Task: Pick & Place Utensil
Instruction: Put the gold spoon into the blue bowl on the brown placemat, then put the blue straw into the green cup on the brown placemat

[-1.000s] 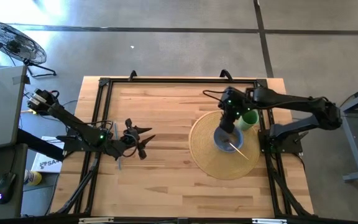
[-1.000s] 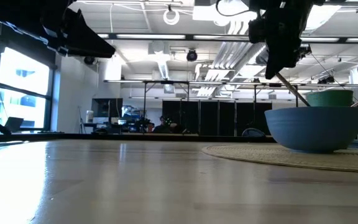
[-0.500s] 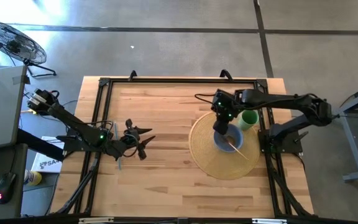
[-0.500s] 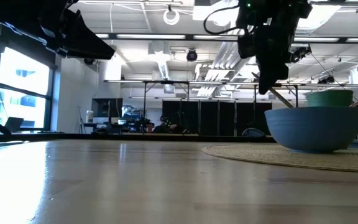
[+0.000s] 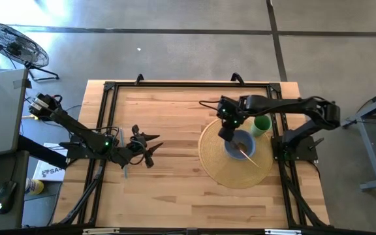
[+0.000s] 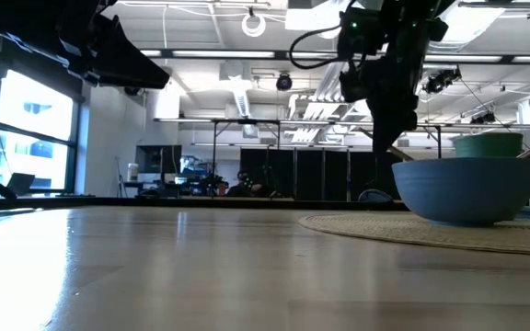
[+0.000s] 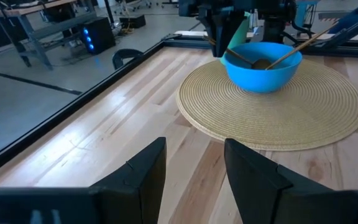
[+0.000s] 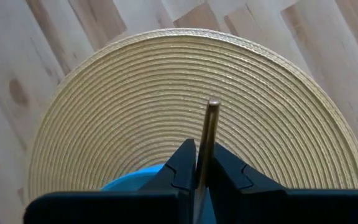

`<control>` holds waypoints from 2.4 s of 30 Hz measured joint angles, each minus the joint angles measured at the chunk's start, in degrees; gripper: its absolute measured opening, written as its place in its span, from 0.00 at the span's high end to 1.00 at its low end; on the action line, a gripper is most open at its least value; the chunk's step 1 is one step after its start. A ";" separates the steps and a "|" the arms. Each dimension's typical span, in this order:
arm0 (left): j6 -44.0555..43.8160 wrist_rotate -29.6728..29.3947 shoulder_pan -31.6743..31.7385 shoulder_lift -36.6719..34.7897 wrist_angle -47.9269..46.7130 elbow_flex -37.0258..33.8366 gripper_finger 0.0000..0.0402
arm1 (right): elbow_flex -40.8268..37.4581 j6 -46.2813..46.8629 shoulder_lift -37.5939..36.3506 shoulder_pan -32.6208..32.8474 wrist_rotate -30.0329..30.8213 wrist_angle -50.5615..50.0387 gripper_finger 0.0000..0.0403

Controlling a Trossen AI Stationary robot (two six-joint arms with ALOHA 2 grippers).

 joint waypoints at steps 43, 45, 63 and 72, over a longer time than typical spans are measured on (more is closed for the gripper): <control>-6.55 15.19 0.02 -21.66 -25.10 0.75 0.60 | -0.04 2.75 -7.87 1.29 8.82 2.60 0.76; -7.45 18.37 0.02 -22.84 -30.83 2.58 0.60 | -0.04 2.42 -10.36 2.28 11.24 3.94 0.75; -36.47 32.65 0.00 -22.26 -60.68 8.00 0.61 | 0.00 -5.07 -14.51 22.87 25.42 27.06 0.73; -17.60 50.08 -0.04 -10.10 -59.86 8.02 0.61 | 0.00 -4.95 -13.50 28.08 26.31 30.89 0.73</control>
